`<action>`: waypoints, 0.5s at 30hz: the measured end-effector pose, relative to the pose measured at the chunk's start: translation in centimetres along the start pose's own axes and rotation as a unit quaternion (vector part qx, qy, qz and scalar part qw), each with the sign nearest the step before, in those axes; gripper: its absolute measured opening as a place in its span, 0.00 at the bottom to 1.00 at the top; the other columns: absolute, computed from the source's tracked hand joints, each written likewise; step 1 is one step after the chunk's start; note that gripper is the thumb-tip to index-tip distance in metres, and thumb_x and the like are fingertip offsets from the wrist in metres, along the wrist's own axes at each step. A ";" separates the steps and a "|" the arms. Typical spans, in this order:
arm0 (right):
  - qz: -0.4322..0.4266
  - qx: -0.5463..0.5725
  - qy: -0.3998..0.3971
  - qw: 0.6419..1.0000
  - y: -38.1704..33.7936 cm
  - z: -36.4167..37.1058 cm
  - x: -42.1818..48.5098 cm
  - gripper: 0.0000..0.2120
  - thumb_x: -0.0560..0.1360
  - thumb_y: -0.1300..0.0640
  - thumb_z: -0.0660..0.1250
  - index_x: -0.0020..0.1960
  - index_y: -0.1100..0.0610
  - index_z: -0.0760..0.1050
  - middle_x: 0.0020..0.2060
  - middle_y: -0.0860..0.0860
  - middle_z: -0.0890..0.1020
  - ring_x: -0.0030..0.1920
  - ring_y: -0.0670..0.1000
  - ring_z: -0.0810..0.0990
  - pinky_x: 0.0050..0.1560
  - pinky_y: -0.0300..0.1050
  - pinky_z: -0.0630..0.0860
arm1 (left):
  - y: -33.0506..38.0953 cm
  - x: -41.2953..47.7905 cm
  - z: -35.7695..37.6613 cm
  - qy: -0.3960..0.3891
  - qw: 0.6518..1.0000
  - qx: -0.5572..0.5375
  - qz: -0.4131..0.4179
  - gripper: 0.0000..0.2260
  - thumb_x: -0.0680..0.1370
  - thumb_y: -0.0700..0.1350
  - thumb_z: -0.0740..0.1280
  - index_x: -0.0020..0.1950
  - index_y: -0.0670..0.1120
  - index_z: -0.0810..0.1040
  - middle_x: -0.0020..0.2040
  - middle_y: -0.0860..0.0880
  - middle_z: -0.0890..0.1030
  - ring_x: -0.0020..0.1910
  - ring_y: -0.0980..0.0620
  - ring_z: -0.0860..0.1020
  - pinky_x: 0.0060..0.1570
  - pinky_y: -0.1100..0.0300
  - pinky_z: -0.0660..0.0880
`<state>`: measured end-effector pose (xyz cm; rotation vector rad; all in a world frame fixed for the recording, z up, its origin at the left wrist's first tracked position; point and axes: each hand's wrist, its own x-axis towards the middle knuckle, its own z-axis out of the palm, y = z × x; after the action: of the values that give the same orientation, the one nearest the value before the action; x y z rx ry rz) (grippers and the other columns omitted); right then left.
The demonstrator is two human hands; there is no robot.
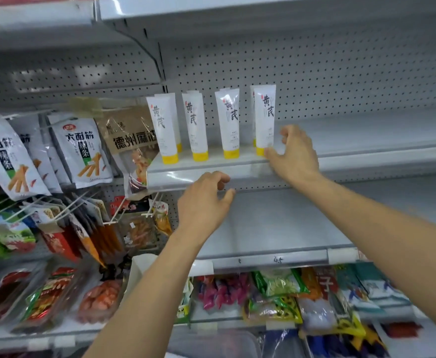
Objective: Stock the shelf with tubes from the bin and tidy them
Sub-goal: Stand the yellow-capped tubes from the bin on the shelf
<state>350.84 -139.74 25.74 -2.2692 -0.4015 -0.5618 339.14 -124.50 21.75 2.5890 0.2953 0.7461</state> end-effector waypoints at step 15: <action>-0.111 -0.135 -0.301 0.938 4.9 10.7 -20.2 0.13 0.76 0.53 0.65 0.60 0.53 0.74 0.56 0.52 0.78 0.54 0.55 0.78 0.47 0.48 0.75 | -11.9 -13.4 6.5 -0.145 0.977 -0.054 -0.148 0.11 0.76 0.51 0.68 0.58 0.53 0.78 0.45 0.58 0.80 0.47 0.53 0.80 0.48 0.56 0.77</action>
<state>338.68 -137.50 5.93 -2.6577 -0.9394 -0.0059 330.57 -120.40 5.23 2.4332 0.5170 0.2669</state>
